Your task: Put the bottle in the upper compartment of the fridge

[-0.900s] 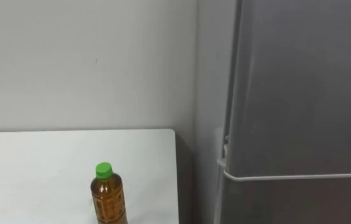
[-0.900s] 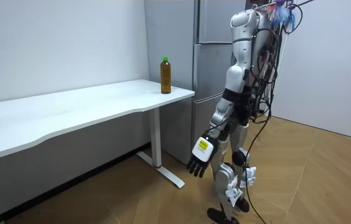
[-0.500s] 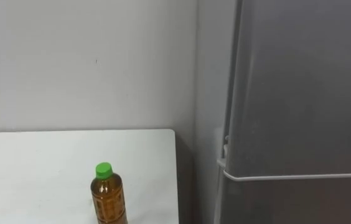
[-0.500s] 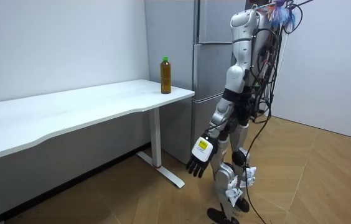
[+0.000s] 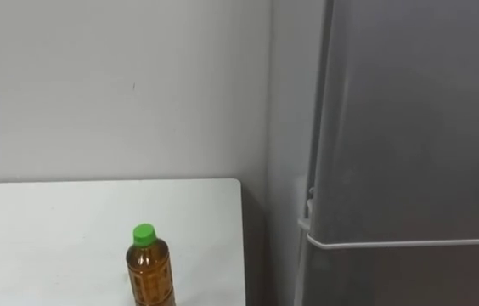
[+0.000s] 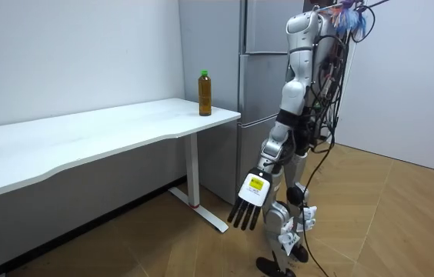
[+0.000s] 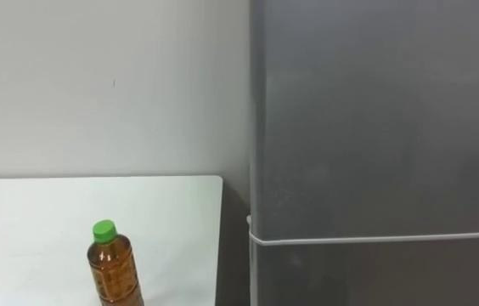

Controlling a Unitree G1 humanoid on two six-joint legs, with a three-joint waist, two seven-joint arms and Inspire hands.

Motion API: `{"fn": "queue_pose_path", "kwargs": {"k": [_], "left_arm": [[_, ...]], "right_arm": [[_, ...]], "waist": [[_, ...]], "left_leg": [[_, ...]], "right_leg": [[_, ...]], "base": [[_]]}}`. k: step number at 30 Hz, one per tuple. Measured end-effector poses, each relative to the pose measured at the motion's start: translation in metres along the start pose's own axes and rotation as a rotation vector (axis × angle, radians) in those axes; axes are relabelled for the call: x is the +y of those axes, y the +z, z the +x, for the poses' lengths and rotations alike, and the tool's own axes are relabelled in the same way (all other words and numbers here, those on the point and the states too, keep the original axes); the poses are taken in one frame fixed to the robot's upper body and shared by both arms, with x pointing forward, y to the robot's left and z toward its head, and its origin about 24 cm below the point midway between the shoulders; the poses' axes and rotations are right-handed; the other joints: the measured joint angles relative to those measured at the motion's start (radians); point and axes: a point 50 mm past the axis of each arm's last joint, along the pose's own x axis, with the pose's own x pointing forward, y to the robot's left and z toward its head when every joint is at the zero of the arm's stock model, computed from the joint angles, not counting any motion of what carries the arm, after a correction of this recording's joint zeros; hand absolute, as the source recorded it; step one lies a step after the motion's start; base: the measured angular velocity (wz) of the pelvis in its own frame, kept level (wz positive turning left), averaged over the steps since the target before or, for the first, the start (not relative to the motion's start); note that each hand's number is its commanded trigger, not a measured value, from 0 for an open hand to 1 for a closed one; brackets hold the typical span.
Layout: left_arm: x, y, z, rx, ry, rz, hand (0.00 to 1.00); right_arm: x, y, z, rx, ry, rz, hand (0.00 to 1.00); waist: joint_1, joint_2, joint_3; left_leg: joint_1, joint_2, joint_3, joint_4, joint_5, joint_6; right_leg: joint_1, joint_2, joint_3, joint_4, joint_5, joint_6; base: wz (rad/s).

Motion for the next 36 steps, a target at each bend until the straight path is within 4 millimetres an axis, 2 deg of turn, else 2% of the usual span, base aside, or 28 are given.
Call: {"fn": "queue_pose_path", "kwargs": {"k": [4,9,16,19,23,30,32,33,34,36], "left_arm": [[0.008,0.006,0.001,0.016,0.046,-0.205,0.0],[0.012,0.017,0.001,-0.017,0.094,-0.334,0.0],[0.022,0.029,0.002,-0.055,0.187,-0.476,0.0],[0.022,0.04,0.0,-0.091,0.191,-0.542,0.0],[0.026,0.068,-0.006,-0.192,0.194,-0.668,0.0],[0.028,0.105,-0.021,-0.334,0.18,-0.797,0.0],[0.029,0.111,-0.023,-0.349,0.177,-0.842,0.0],[0.03,0.115,-0.026,-0.357,0.173,-0.868,0.0],[0.031,0.12,-0.029,-0.374,0.173,-0.887,0.0],[0.033,0.128,-0.034,-0.409,0.174,-0.917,0.0]], "right_arm": [[-0.005,-0.001,-0.002,-0.013,-0.019,0.04,0.0],[-0.008,0.004,-0.002,-0.034,-0.038,0.033,0.0],[-0.012,0.005,-0.003,-0.045,-0.076,0.021,0.0],[-0.013,0.005,-0.003,-0.057,-0.078,0.02,0.0],[-0.017,0.001,-0.006,-0.064,-0.087,0.026,0.0],[-0.016,0.006,-0.006,-0.098,-0.08,-0.016,0.0],[-0.016,0.006,-0.006,-0.098,-0.079,-0.016,0.0],[-0.016,0.006,-0.006,-0.098,-0.079,-0.017,0.0],[-0.016,0.006,-0.006,-0.099,-0.079,-0.018,0.0],[-0.017,0.006,-0.007,-0.103,-0.081,-0.02,0.0]], "waist": [[-0.001,0.014,0.0009],[0.0,0.035,-0.0004],[-0.002,0.04,-0.0008],[0.001,0.04,-0.0007],[0.023,0.042,-0.0008],[0.022,0.044,-0.002],[0.022,0.045,-0.0045],[0.022,0.049,-0.0085],[0.022,0.045,-0.0062],[0.023,0.045,-0.0068]], "left_leg": [[-0.001,0.0,-0.005,-0.004,0.0,0.001],[0.0,0.0,-0.005,-0.018,-0.004,0.005],[0.003,-0.001,-0.005,-0.019,-0.004,0.006],[0.004,-0.001,-0.005,-0.018,-0.004,0.006],[0.007,-0.001,-0.006,-0.02,-0.004,0.006],[-0.001,-0.003,-0.014,-0.02,-0.004,0.006],[-0.001,-0.004,-0.026,-0.02,-0.004,0.006],[0.0,-0.005,-0.03,-0.019,-0.004,0.006],[0.0,-0.005,-0.03,-0.019,-0.004,0.006],[0.0,-0.005,-0.031,-0.019,-0.004,0.006]], "right_leg": [[-0.002,0.0,-0.003,0.005,0.0,0.0],[-0.01,0.0,-0.002,0.02,-0.003,0.003],[-0.016,-0.003,-0.001,0.033,-0.005,0.003],[-0.017,-0.003,0.0,0.032,-0.006,0.003],[-0.021,-0.003,0.003,0.033,-0.006,0.003],[-0.028,-0.004,-0.001,0.032,-0.006,0.003],[-0.029,-0.004,0.0,0.032,-0.006,0.003],[-0.029,-0.004,0.001,0.032,-0.006,0.003],[-0.029,-0.004,0.001,0.032,-0.006,0.003],[-0.029,-0.004,0.001,0.032,-0.006,0.003]], "base": [[0.03],[0.0],[-0.02],[0.0],[-0.04],[0.0],[0.0],[-0.03],[0.0],[0.0]]}}
